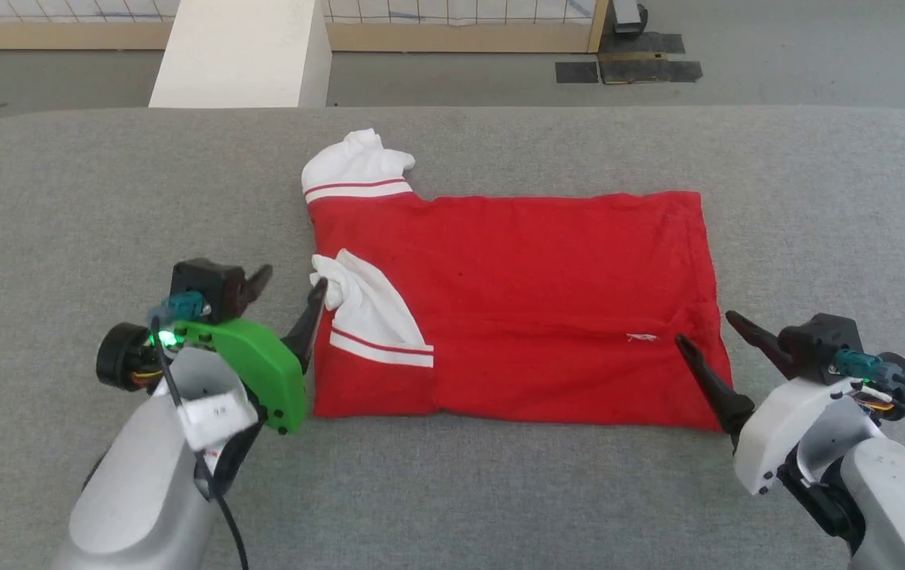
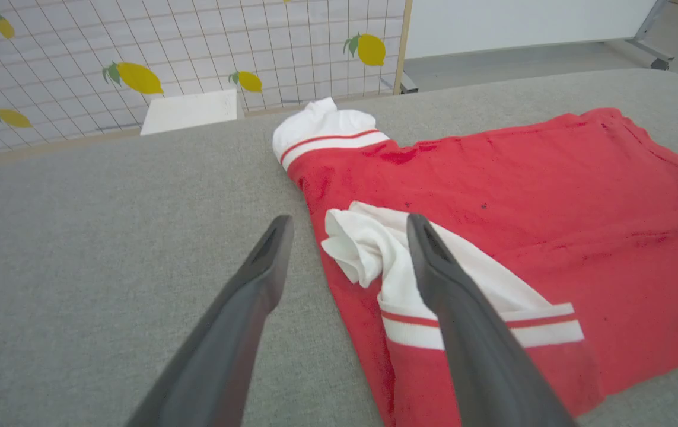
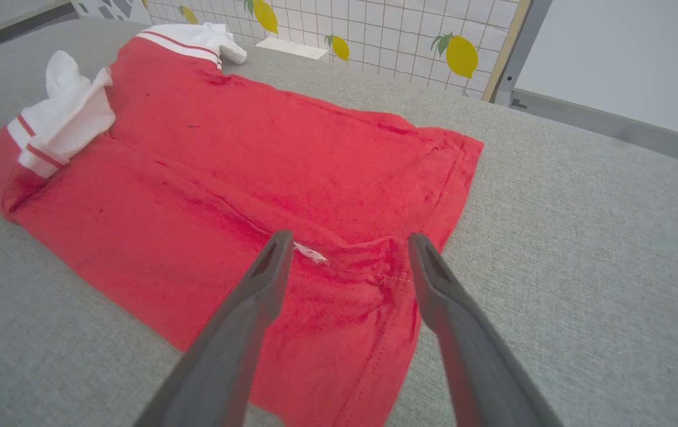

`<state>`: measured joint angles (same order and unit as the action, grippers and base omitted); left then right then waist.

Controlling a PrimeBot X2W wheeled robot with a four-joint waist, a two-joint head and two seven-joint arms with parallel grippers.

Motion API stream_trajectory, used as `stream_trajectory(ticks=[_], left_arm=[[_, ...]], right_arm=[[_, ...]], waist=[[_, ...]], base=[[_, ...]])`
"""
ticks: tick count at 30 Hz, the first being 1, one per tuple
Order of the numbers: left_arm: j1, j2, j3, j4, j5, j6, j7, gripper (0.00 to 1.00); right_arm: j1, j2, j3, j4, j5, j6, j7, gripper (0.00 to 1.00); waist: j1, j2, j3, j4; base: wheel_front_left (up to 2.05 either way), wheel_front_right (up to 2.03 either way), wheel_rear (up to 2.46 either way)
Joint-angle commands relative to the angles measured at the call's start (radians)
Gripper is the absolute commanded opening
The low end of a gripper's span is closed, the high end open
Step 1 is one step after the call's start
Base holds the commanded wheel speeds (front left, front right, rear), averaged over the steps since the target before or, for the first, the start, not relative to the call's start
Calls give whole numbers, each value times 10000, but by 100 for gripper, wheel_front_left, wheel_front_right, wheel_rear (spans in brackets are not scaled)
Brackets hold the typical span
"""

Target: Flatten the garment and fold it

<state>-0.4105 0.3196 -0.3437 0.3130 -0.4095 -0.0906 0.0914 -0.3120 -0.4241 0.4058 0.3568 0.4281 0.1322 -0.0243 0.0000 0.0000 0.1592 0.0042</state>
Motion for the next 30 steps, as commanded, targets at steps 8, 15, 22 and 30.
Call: stream_trajectory(ticks=[8, 15, 22, 30], left_arm=[[-620, 127, -430, 216, -1986, -308, 4096, 100], [-1364, 887, -1838, 823, -2033, -390, 6348, 100], [-1819, 1109, -3153, 1751, -1952, -398, 6853, 100], [-2096, 1216, -4220, 2424, -2759, -399, 6740, 0]], right_arm=[[301, 261, -407, -452, -344, -15, 313, 100], [194, 320, -431, -563, -399, -15, 454, 100], [64, 412, -308, -493, -385, -15, 473, 100], [-352, 73, -91, -591, -354, -15, 751, 100]], waist=[[0, 0, 185, -65], [0, 0, 200, -263], [0, 0, 271, -534], [0, 0, -41, -677]], base=[[0, 0, 0], [0, 0, 0], [0, 0, 0], [0, 0, 0]])
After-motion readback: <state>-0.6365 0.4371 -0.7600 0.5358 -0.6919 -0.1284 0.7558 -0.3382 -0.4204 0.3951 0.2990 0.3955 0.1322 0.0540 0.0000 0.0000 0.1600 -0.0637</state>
